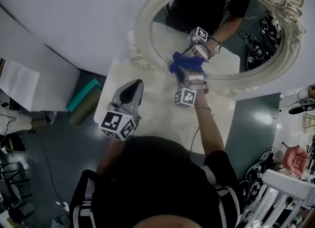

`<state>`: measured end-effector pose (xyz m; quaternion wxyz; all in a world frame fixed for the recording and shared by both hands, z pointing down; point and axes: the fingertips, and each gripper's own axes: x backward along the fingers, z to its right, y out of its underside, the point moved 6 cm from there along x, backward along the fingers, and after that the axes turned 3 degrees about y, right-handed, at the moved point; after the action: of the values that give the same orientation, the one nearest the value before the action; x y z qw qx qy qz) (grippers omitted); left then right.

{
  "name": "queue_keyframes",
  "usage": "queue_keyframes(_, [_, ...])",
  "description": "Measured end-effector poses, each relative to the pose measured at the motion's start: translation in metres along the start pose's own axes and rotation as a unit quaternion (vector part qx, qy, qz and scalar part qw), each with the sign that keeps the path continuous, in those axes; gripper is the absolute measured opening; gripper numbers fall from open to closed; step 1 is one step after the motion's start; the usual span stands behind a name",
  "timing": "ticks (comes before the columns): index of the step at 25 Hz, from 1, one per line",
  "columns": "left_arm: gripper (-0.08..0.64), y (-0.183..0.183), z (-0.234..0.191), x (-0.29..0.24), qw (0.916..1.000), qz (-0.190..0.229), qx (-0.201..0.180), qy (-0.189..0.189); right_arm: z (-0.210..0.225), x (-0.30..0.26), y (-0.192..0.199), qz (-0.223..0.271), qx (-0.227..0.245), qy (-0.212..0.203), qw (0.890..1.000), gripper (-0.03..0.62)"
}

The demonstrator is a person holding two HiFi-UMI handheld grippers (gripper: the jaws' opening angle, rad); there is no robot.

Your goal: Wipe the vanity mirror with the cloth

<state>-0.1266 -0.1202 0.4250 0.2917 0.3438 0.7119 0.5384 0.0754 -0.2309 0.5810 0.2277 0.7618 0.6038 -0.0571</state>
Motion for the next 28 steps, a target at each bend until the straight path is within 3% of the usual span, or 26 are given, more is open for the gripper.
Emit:
queue_keyframes(6, [0.011,0.002,0.004,0.001,1.0000,-0.006,-0.003,-0.001,-0.014,0.009,0.031,-0.018,-0.018,-0.041,0.999,0.060])
queue_keyframes(16, [0.011,0.003,0.007,-0.003,1.0000,-0.007,-0.003,0.006,-0.036,0.017,0.076,-0.045,-0.047,-0.063,0.996,0.059])
queue_keyframes(18, [0.011,0.003,0.010,-0.006,0.9999,-0.007,-0.003,0.012,-0.034,0.020,0.074,-0.033,-0.052,-0.050,0.997,0.060])
queue_keyframes(21, [0.011,0.003,0.014,-0.010,0.9998,-0.006,-0.002,0.021,-0.020,0.038,0.066,0.020,-0.085,0.015,0.996,0.060])
queue_keyframes(23, [0.011,0.003,0.016,-0.013,0.9996,-0.006,-0.002,0.026,-0.004,0.055,0.059,0.056,-0.133,0.067,0.987,0.061])
queue_keyframes(25, [0.011,0.003,0.016,-0.016,0.9995,-0.007,-0.002,0.030,0.019,0.075,0.052,0.081,-0.206,0.114,0.969,0.061])
queue_keyframes(26, [0.011,0.002,0.017,-0.017,0.9994,-0.006,-0.002,0.033,0.031,0.086,0.049,0.093,-0.252,0.136,0.954,0.060])
queue_keyframes(28, [0.011,0.001,0.018,-0.020,0.9992,-0.005,-0.004,0.040,0.056,0.107,0.047,0.120,-0.354,0.178,0.910,0.061])
